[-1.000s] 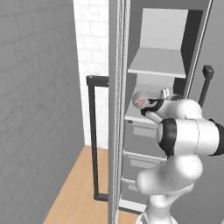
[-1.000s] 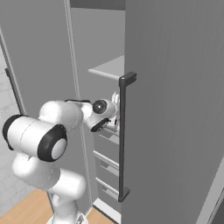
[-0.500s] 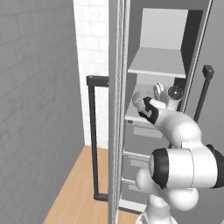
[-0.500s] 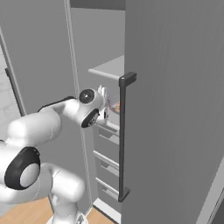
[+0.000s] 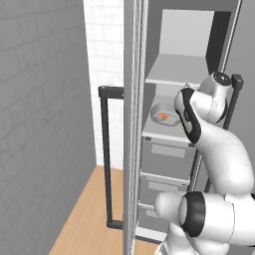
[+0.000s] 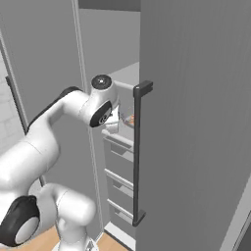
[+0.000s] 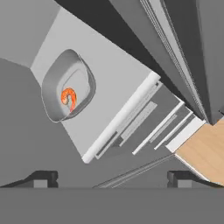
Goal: Take the meat container that has the shrimp and place it on the second highest rack of the freezer. Then take the vegetable container that has the broccoli and tomato and place it on the highest rack of the freezer.
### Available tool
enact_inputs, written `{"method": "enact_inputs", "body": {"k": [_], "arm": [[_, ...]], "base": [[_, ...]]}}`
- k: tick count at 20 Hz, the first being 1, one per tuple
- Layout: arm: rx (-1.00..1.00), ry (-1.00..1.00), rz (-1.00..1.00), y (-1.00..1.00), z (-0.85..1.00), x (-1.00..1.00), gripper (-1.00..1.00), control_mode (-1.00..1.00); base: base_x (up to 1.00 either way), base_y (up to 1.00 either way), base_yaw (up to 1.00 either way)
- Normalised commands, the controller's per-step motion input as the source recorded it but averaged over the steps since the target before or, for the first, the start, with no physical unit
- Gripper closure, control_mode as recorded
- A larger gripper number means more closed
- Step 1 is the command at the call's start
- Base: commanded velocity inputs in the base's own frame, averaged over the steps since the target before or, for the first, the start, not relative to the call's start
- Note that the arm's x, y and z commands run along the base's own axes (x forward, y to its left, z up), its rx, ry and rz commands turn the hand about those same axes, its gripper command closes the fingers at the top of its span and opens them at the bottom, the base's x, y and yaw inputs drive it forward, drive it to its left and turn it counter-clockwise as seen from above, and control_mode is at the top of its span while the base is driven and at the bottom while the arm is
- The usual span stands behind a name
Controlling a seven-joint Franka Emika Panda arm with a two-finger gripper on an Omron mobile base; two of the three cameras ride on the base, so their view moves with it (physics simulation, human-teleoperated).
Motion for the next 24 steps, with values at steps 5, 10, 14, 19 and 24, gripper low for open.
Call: {"method": "enact_inputs", "body": {"k": [5, 10, 14, 19, 24], "arm": [[-0.16, 0.16, 0.21, 0.29, 0.3, -1.0, -1.0, -1.0], [-0.23, 0.24, 0.21, 0.39, 0.45, -0.92, -1.0, -1.0], [-0.13, 0.14, 0.26, 0.0, 0.18, -0.88, -1.0, -1.0], [-0.15, 0.14, 0.19, 0.13, 0.15, -0.68, -1.0, -1.0], [-0.1, 0.1, 0.25, 0.2, 0.01, -0.67, -1.0, -1.0]], "base": [[0.0, 0.0, 0.0], [0.0, 0.0, 0.0], [0.0, 0.0, 0.0], [0.0, 0.0, 0.0], [0.0, 0.0, 0.0]]}}
